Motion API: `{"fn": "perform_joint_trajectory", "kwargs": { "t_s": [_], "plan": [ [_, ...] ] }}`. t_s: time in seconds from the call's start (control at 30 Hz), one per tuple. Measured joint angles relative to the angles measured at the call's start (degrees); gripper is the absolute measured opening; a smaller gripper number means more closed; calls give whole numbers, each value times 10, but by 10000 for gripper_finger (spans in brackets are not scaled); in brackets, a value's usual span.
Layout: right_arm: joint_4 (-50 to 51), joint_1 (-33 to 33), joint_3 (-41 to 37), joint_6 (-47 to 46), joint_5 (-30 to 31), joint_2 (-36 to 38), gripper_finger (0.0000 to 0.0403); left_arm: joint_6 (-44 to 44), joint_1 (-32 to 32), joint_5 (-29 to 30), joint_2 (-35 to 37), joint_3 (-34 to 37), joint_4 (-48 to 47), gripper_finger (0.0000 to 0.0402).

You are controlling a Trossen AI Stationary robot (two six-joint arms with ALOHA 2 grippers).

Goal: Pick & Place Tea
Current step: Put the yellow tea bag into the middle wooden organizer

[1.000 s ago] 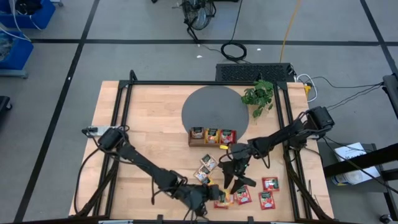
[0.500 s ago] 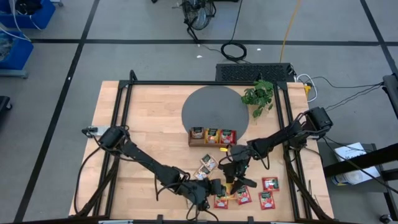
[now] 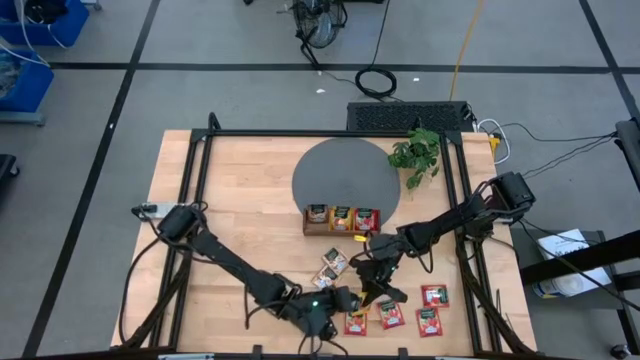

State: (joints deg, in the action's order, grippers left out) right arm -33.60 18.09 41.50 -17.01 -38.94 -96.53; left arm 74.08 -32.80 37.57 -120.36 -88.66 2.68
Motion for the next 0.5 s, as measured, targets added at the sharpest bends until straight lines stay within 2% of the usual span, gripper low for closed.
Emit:
{"fn": "perform_joint_trajectory", "kwargs": {
  "t_s": [0.13,0.27,0.4,0.5],
  "plan": [
    [3,0,0,11,5,0,1,-12,-24,82,1,0,7,62],
    [2,0,0,24,55,0,1,-41,-43,173,1,0,27,87],
    [1,7,0,69,104,0,1,-137,-56,273,1,0,31,84],
    [1,14,0,99,105,1,1,-227,-65,387,1,0,22,66]
  ]
}}
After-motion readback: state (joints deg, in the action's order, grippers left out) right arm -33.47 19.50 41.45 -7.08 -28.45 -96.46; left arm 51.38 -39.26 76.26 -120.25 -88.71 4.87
